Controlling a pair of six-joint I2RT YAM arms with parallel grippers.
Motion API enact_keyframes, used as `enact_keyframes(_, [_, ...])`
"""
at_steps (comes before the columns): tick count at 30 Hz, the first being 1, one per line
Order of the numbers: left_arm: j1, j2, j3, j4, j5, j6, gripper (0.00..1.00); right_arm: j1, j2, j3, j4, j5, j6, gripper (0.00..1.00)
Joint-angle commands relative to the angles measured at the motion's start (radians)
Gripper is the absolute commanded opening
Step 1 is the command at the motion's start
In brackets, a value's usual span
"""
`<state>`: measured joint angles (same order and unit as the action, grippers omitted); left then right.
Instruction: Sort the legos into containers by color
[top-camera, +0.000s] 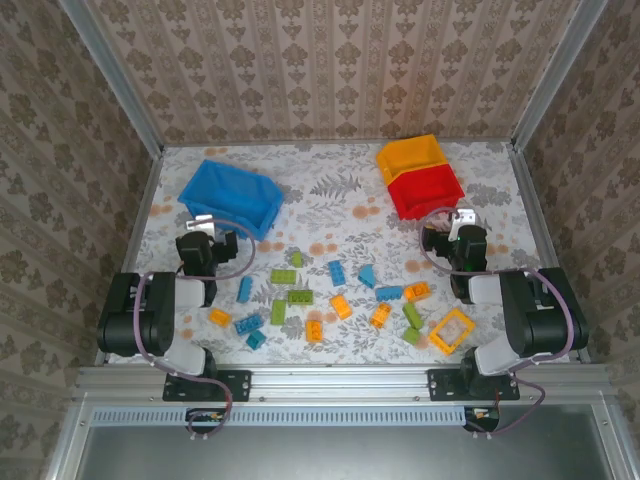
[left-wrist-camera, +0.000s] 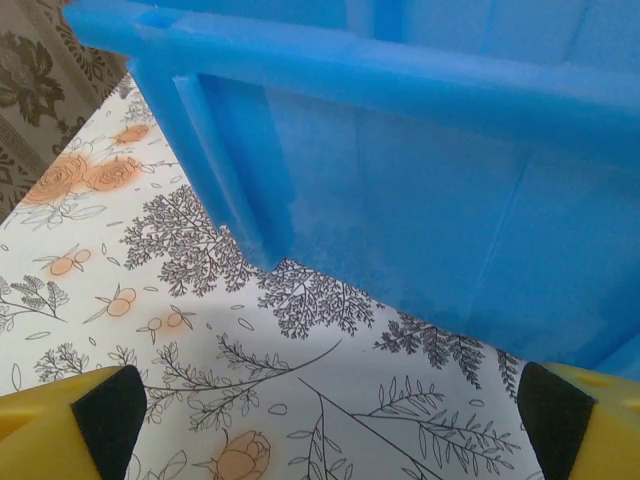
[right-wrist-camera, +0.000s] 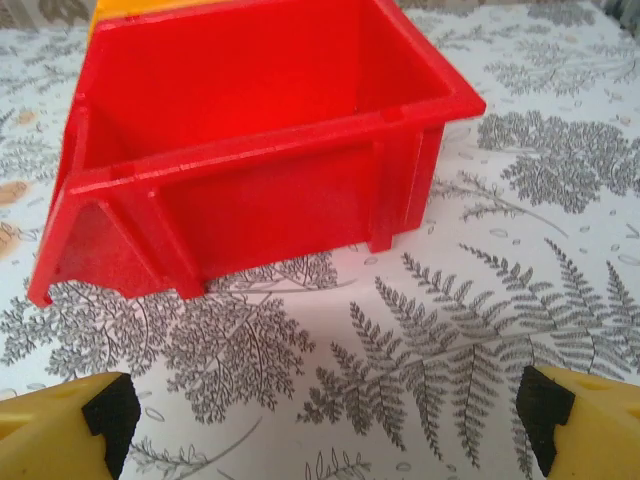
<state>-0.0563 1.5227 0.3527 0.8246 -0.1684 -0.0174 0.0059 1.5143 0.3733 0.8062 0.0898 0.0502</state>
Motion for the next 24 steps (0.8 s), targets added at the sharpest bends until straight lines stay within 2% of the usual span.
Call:
enact_keyframes(1, [0.013,0.012,0.034,0.065,-0.018,0.034,1.0,0.008,0.018,0.028,0.07,-0.033,-0.019,1.0])
enact_keyframes(18, [0.012,0.009,0.029,0.072,-0.018,0.034,1.0,0.009,0.019,0.027,0.067,-0.033,-0.02,1.0])
enact_keyframes(21, [0.006,-0.031,0.02,0.055,-0.031,0.034,1.0,0.01,0.007,0.003,0.101,-0.023,-0.016,1.0])
enact_keyframes(24, [-0.009,-0.114,0.006,0.003,-0.094,0.032,1.0,0.015,-0.053,-0.035,0.123,0.002,-0.013,1.0])
